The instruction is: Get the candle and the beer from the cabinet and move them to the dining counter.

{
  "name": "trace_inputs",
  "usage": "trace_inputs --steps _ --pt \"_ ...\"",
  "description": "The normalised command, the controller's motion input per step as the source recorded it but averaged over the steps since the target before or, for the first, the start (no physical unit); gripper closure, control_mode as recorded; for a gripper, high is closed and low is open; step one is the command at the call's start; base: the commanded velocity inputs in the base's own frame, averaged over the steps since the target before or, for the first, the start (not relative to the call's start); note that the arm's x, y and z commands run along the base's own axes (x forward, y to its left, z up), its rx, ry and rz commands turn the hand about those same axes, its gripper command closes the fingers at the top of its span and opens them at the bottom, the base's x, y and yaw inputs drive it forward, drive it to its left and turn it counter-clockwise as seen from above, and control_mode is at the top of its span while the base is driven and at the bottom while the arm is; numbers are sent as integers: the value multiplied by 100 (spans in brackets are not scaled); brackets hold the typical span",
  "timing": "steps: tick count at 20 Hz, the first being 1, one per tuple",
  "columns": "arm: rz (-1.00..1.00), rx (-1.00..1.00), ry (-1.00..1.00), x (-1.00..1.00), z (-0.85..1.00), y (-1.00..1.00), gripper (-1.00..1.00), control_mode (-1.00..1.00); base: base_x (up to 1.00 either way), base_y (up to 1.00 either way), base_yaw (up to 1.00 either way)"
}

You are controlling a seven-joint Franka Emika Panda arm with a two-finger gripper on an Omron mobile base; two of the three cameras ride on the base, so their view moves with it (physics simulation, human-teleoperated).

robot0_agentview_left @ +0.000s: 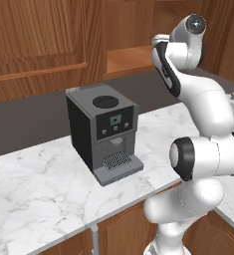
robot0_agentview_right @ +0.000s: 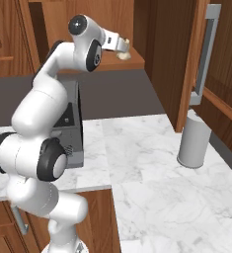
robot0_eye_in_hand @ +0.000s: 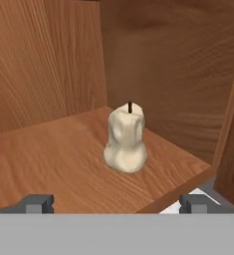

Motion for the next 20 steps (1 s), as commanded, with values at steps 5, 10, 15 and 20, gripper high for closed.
trace_inputs --steps 5,10,15,20 --pt "0 0 0 17 0 -10 -100 -100 0 0 0" --pt "0 0 -4 6 0 -23 -100 -100 0 0 0" --pt "0 0 -3 8 0 -17 -100 -100 0 0 0" --pt "0 0 0 12 0 -1 -100 -100 0 0 0"
